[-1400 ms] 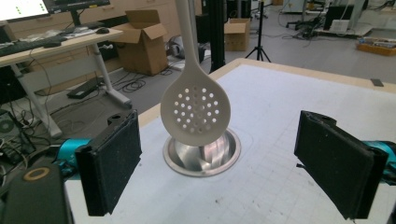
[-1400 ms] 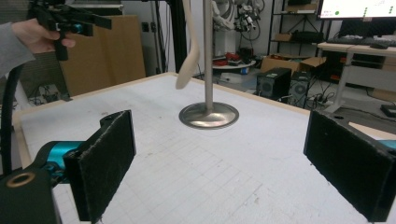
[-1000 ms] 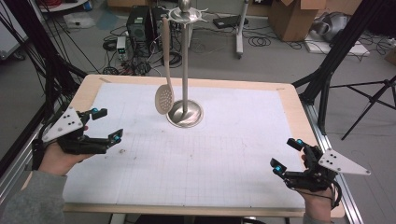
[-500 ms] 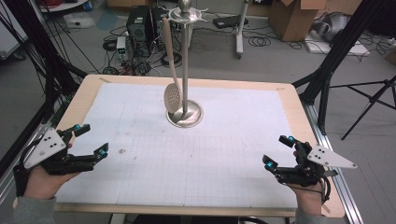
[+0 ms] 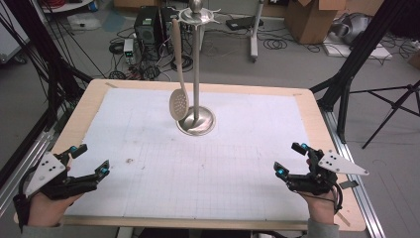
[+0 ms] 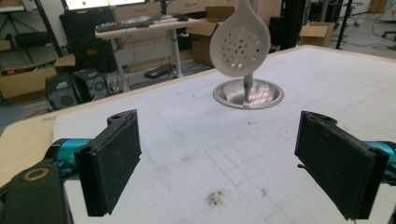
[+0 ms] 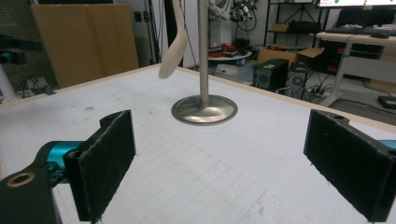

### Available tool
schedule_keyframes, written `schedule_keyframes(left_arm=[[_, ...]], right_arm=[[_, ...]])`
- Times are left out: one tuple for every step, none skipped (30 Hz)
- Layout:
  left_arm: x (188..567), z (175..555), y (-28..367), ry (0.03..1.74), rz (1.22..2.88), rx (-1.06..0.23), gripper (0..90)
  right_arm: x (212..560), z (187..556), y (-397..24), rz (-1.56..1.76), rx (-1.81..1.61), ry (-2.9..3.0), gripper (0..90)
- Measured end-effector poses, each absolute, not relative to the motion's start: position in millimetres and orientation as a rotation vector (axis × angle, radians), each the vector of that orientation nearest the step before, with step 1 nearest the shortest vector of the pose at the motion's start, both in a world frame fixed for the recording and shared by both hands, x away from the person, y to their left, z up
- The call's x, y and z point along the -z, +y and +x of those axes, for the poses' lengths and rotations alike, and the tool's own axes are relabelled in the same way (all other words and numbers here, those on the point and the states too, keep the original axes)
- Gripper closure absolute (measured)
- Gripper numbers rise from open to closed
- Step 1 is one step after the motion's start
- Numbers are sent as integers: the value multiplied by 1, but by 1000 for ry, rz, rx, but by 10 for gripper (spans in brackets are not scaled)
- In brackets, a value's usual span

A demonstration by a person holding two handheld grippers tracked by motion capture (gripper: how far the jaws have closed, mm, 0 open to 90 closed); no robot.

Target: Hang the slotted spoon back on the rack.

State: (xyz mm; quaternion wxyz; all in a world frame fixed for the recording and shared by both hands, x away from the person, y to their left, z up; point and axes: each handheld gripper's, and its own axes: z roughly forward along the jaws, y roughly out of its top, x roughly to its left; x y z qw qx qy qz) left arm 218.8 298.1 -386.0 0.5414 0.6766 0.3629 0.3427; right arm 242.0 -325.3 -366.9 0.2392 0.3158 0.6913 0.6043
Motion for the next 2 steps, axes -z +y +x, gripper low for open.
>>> schedule_keyframes(left_arm=[[388,219,299,875,1609,-808,148],[390,219,299,884,1610,-799,148]], right_arm=[[367,242,-325,864,-1650,1891,84],[367,243,-325,863,-1653,1885,84]])
